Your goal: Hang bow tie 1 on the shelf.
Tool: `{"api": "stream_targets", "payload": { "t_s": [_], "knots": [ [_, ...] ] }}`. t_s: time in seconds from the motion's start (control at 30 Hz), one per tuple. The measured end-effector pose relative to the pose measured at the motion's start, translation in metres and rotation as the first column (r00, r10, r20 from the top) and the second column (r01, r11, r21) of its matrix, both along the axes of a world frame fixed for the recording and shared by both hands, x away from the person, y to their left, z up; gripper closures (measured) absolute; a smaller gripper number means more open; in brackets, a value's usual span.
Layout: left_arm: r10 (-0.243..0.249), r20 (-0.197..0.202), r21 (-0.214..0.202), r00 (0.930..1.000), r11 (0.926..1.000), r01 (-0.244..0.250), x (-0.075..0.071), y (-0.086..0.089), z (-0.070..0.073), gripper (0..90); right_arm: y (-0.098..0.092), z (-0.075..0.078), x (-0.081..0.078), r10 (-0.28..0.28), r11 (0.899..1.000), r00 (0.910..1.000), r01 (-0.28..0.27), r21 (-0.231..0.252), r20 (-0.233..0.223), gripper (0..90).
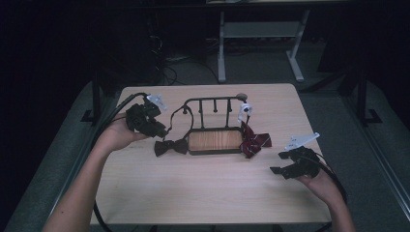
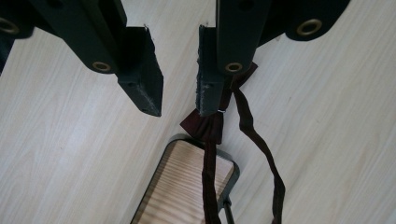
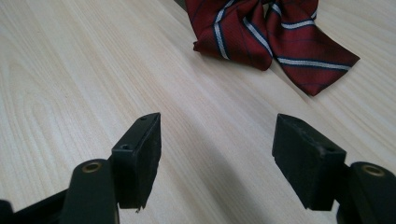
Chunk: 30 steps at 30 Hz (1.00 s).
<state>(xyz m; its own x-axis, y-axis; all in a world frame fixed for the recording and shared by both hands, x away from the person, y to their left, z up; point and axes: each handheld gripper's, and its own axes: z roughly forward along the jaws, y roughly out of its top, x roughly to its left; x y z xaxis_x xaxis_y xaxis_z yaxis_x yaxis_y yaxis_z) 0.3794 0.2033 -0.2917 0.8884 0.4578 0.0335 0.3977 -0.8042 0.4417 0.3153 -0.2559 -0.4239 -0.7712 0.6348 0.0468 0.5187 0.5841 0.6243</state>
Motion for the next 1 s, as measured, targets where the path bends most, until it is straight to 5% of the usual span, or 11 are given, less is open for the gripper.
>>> {"api": "stream_targets", "payload": {
  "t_s": [1.0],
  "knots": [
    [0.002, -0.001, -0.027, 1.0000, 0.9996, -0.002, -0.021, 0.014, -0.031, 65.4, -0.004, -0.001, 0.000, -0.009, 1.000, 0.9999, 0.008, -0.008, -0.009, 32.7]
  ]
}}
